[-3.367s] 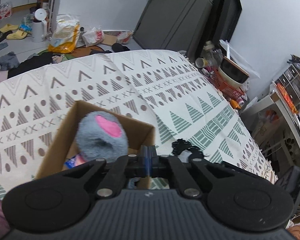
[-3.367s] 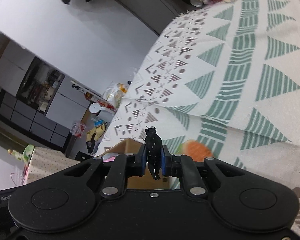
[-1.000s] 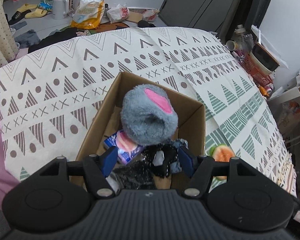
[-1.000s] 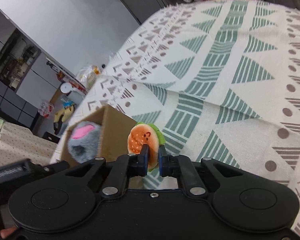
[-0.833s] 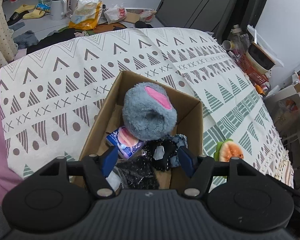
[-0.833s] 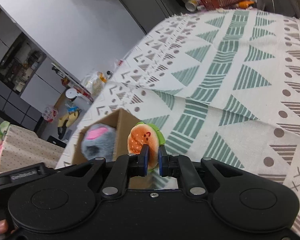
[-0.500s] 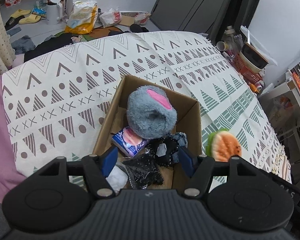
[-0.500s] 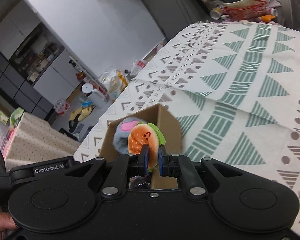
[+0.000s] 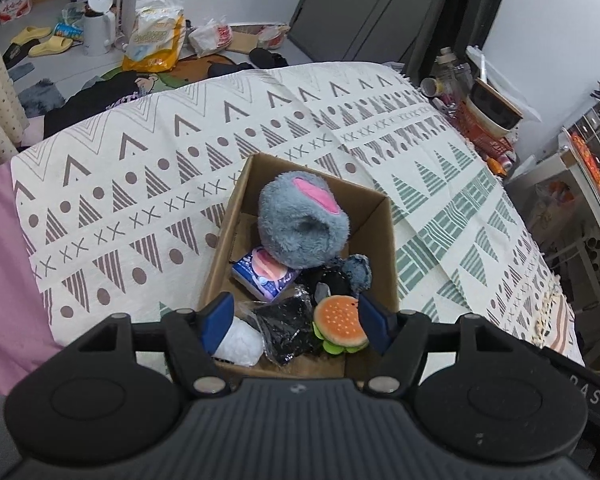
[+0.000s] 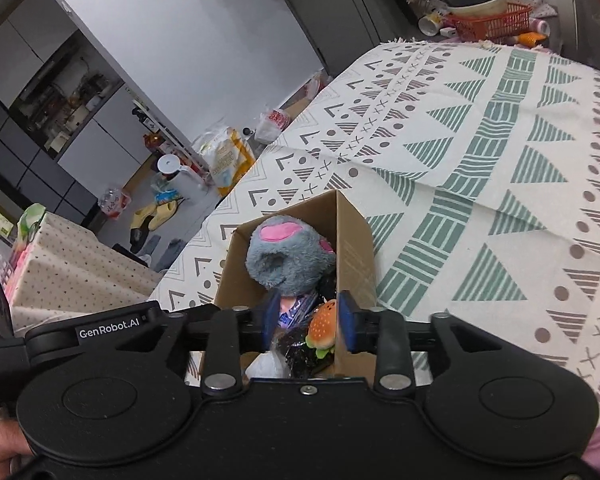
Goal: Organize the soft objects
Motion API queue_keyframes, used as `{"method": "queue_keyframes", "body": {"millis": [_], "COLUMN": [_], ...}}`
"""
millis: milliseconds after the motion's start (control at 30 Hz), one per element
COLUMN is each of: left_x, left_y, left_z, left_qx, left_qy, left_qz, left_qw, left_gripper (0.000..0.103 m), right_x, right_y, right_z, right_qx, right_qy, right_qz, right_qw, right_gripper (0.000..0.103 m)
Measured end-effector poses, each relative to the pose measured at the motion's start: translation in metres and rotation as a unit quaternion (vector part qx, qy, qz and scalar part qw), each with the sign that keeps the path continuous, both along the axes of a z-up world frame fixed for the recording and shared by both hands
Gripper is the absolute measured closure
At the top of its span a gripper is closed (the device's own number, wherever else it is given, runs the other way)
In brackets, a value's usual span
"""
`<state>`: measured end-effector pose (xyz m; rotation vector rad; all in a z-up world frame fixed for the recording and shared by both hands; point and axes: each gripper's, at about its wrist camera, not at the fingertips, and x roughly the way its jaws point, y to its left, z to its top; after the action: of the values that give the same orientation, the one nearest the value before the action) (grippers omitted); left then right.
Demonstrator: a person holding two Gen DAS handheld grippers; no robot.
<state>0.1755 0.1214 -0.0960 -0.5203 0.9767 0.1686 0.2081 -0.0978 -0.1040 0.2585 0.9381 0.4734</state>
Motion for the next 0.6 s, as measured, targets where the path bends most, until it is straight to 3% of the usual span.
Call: {"method": "queue_keyframes", "body": {"millis": [33, 200, 367, 600], "left_x": [-0.001, -0.012, -0.024, -0.043], "left_y": [-0.001, -0.005, -0.01, -0.029], "left_z": [0.003, 0.018, 0.034, 0.055], "left_qx": [0.002, 0.025, 0.028, 0.054], "left_qy": [-0.002, -0.009, -0.016, -0.033], "left_qz": [-0.002, -0.017, -0.038, -0.068], "left_qw": [1.0, 0.9995, 0.9988, 0.9957], "left_gripper": [0.032, 0.017, 0.015, 0.009], "right_x": [-0.002, -0.014, -0.028, -0.056], "right_y": [0.0, -0.002, -0.009, -0.027], "right_z": [0.002, 0.014, 0.022, 0.031], "right_qx": [-0.001, -0.005, -0.017, -0.032], "right_qy": [-0.002, -0.007, -0.019, -0.036], "right_qz": [-0.001, -0.004, -0.016, -0.034], "right_qw": [1.0, 1.0, 1.0, 0.998], "right_gripper": [0.056, 0.051, 0.035, 0.025]}}
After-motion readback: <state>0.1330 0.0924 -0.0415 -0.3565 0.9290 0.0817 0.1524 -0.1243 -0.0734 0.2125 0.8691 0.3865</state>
